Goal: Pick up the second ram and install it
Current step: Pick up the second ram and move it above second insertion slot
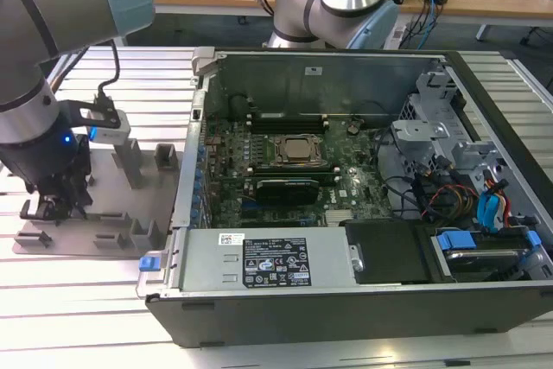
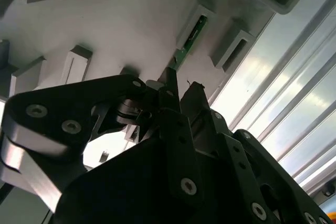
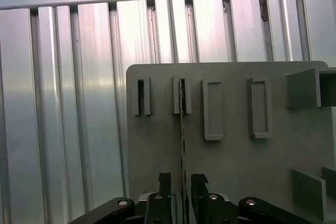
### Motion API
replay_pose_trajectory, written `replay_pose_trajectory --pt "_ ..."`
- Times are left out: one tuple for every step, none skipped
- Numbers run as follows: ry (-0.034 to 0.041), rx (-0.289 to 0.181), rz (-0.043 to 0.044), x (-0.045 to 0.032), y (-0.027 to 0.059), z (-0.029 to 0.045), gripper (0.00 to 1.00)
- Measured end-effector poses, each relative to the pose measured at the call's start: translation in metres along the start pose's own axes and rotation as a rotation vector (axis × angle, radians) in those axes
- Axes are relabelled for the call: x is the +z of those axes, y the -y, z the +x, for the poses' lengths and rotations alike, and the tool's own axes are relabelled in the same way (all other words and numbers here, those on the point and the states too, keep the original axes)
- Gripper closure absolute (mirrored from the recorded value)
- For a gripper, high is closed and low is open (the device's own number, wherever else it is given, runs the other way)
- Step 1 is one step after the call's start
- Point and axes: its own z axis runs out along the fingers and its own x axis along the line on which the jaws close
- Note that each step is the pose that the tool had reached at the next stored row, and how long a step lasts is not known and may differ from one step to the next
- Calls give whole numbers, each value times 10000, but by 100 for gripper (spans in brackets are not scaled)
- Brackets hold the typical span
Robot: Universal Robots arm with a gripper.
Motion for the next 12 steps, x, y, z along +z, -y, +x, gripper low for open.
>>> replay_pose_trajectory --pt "0 -1 0 21 -10 2 70" --pt "1 -2 0 43 -26 4 70" --pt "12 -2 -1 74 -53 7 70" --pt "18 -3 0 125 -83 8 70" --pt "17 -3 -1 146 -88 2 70" --pt "17 -3 -1 163 -90 -9 70" --pt "26 -4 -1 185 -91 -33 70" --pt "27 -4 -2 199 -91 -41 70" --pt "27 -6 -3 217 -91 -42 70" --pt "25 -5 -5 220 -92 -42 70" --pt "26 -4 -3 222 -92 -43 70" --pt "27 -4 -3 223 -92 -43 70"
